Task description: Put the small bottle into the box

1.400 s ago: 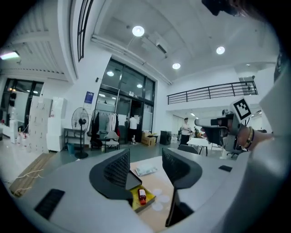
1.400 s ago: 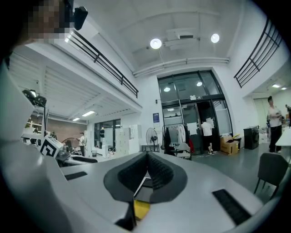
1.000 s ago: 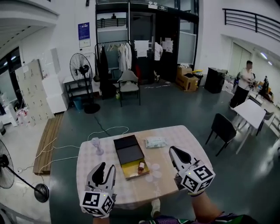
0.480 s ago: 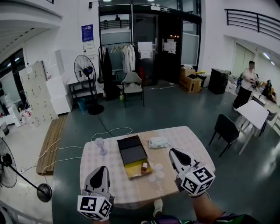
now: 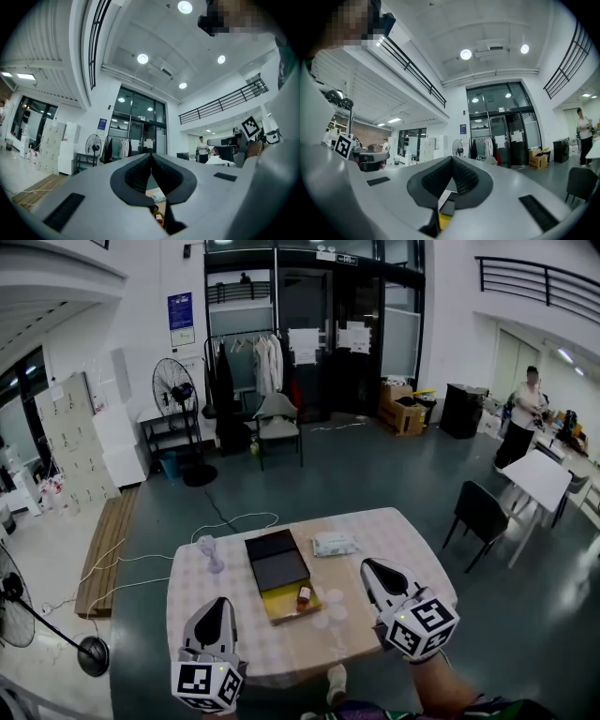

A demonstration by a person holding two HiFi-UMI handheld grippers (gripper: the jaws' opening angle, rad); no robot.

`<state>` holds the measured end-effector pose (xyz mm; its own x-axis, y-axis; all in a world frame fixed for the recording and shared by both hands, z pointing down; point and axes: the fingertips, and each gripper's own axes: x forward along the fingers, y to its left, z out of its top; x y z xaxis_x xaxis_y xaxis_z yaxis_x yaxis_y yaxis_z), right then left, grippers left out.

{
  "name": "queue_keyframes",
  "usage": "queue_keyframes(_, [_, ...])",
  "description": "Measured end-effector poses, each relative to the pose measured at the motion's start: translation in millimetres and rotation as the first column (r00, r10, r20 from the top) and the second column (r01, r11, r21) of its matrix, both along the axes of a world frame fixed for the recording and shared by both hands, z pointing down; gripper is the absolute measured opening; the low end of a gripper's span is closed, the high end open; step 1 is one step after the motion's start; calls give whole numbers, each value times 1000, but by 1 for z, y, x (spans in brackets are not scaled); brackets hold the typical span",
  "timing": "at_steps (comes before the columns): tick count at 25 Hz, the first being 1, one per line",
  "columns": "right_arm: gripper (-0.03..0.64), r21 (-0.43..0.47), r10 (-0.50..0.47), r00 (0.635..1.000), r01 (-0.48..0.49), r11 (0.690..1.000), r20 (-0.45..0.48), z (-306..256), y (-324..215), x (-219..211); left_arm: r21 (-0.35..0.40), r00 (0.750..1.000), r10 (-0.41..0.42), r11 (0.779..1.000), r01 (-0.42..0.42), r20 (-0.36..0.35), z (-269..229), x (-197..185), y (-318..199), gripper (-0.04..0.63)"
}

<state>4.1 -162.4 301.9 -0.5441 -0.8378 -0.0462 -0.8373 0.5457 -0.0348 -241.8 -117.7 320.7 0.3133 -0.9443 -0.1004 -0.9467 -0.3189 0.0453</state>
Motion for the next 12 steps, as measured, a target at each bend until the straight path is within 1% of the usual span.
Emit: queue_keyframes(12, [3, 0, 34, 999, -34, 999, 8, -1, -10, 16, 4, 1000, 15, 1000, -15, 0, -3, 9, -10, 25])
